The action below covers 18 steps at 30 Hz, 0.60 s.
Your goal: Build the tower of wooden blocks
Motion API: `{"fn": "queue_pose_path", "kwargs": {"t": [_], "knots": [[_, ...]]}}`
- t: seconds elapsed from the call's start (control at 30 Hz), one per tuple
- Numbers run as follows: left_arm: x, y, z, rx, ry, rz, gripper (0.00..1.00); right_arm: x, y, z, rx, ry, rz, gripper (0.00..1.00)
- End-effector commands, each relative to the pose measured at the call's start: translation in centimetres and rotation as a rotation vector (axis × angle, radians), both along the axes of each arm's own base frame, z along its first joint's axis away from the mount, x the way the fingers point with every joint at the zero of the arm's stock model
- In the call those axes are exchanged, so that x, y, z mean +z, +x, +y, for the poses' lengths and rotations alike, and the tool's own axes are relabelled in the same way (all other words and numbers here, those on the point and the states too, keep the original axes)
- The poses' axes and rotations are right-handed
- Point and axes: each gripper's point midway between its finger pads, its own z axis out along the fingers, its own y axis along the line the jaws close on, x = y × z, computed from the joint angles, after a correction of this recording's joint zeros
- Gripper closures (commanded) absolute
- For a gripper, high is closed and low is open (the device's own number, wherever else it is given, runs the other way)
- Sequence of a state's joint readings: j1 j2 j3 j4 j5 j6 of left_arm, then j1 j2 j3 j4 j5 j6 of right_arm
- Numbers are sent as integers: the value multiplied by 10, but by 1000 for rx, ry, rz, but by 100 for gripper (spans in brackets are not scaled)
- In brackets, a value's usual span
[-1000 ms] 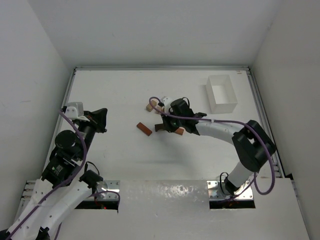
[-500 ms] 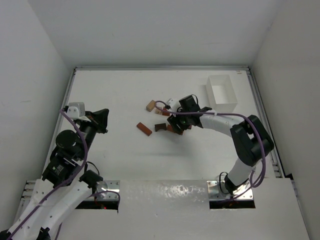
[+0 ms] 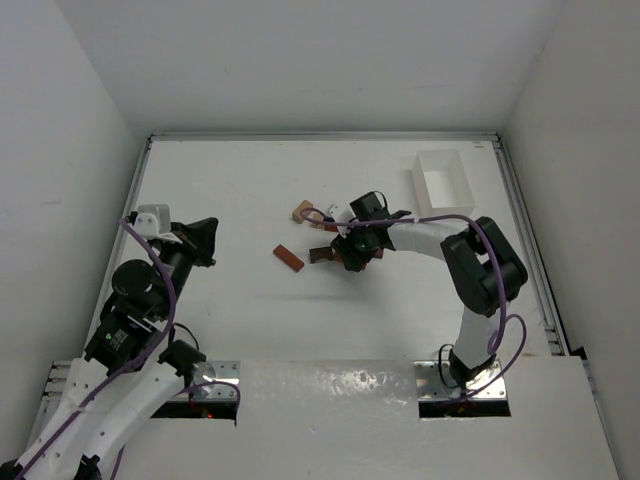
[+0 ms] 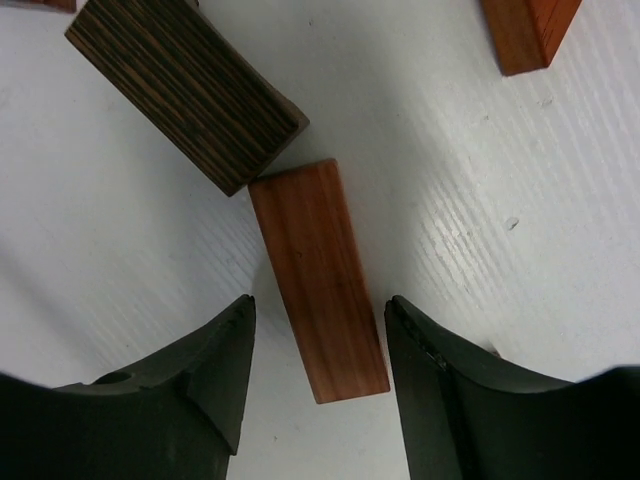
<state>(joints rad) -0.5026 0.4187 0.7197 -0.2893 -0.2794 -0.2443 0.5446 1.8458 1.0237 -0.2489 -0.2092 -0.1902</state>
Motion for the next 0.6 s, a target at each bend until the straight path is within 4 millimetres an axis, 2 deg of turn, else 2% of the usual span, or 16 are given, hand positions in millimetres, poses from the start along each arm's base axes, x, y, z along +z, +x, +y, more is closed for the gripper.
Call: {"fn": "queue_pose_path", "kwargs": {"t": [0.0, 0.03, 0.13, 0.2, 0.23, 0.27, 0.4, 0.57], "knots": [[8, 1, 1, 2, -16, -30, 100, 13, 18, 7, -9, 30, -56, 47], [7, 1, 1, 2, -14, -28, 100, 13, 19, 5, -15, 21, -59, 53], [7, 2, 1, 2, -14, -25, 100, 13, 19, 0, -25, -1, -59, 61], [7, 2, 0, 1, -14, -25, 100, 10, 13, -9, -34, -33, -45, 66], [7, 2, 0, 1, -14, -25, 100, 17, 13, -11, -41, -29, -61, 69], [7, 2, 0, 1, -13, -27, 100, 14, 9, -17, -61, -44, -60, 75], [6, 3, -2, -8, -11, -23, 100, 26, 7, -28, -127, -46, -83, 79], [7, 3, -3, -16, -14, -23, 100, 62, 16, -23, -274, 35, -123, 81]]}}
